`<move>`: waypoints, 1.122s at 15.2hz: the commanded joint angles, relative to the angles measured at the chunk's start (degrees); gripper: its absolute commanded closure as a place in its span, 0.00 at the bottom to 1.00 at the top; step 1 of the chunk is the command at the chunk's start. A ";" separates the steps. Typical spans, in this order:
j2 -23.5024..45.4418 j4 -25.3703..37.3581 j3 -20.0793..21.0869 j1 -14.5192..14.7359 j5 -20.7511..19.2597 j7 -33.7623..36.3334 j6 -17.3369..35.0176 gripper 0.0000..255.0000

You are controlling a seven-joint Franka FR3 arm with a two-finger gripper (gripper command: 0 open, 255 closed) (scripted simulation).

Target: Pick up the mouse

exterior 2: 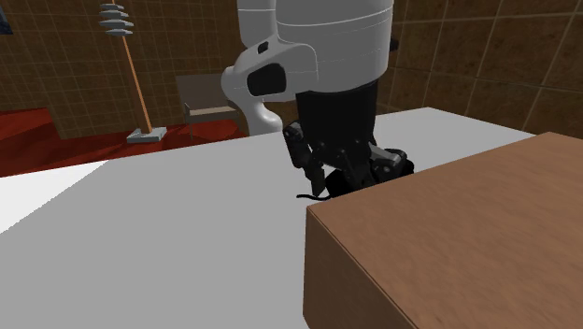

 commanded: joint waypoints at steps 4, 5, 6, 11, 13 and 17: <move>0.00 -0.11 0.04 0.03 0.05 -0.02 0.06 1.00; -0.21 0.41 0.04 0.02 0.07 0.06 -0.65 1.00; -0.42 0.93 0.03 0.00 0.08 0.14 -1.37 1.00; -1.22 3.79 0.01 -0.09 0.15 0.60 -5.00 1.00; -1.47 5.03 0.00 -0.12 0.16 0.80 -6.46 1.00; -1.81 7.68 -0.01 -0.17 0.18 1.22 -9.41 1.00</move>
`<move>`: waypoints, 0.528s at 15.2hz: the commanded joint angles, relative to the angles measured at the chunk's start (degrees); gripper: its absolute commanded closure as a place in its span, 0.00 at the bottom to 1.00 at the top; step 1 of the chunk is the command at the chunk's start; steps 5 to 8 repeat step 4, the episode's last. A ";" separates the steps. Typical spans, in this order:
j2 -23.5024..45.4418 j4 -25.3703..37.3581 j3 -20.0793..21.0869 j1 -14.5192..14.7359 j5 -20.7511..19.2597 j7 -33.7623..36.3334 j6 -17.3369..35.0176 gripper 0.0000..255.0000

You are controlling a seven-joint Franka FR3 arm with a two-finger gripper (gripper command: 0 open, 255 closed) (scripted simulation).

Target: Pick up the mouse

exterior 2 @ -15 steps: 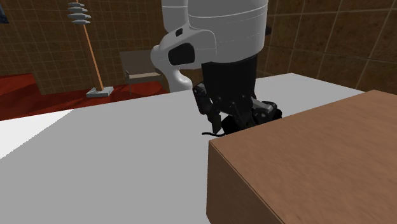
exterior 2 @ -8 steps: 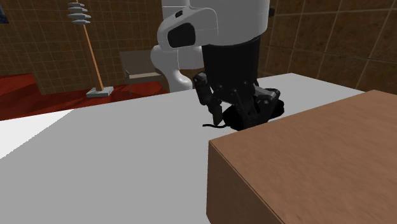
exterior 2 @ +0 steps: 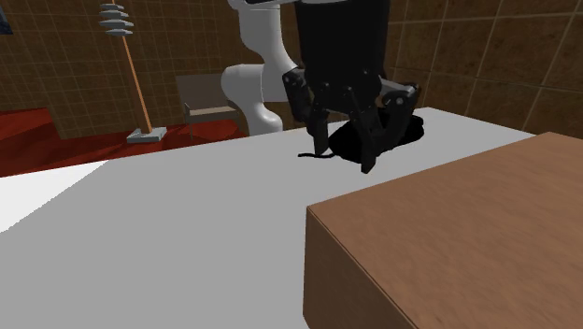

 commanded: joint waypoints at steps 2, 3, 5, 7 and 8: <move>0.22 2.62 0.00 -0.01 -0.08 0.39 -2.38 1.00; 0.21 2.72 0.00 -0.01 -0.08 0.41 -2.49 1.00; 0.21 2.73 0.00 -0.01 -0.08 0.41 -2.50 1.00; 0.21 2.73 0.00 -0.01 -0.08 0.41 -2.50 1.00; 0.21 2.73 0.00 -0.01 -0.08 0.41 -2.50 1.00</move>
